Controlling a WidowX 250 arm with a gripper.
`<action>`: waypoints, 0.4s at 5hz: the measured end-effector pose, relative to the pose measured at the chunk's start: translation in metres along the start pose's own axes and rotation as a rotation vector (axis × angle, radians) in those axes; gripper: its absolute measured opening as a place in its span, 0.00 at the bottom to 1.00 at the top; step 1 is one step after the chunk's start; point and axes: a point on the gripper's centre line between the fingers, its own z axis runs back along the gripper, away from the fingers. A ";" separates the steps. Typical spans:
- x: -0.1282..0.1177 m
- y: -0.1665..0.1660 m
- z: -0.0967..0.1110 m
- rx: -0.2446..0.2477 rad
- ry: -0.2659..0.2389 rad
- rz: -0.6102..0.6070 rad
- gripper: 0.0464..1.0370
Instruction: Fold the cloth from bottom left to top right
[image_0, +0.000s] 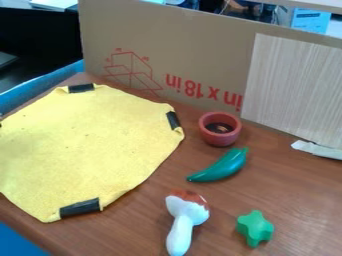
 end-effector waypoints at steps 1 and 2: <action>-0.003 0.001 -0.002 0.011 -0.010 0.004 0.96; -0.003 0.001 -0.003 0.014 -0.011 0.009 0.96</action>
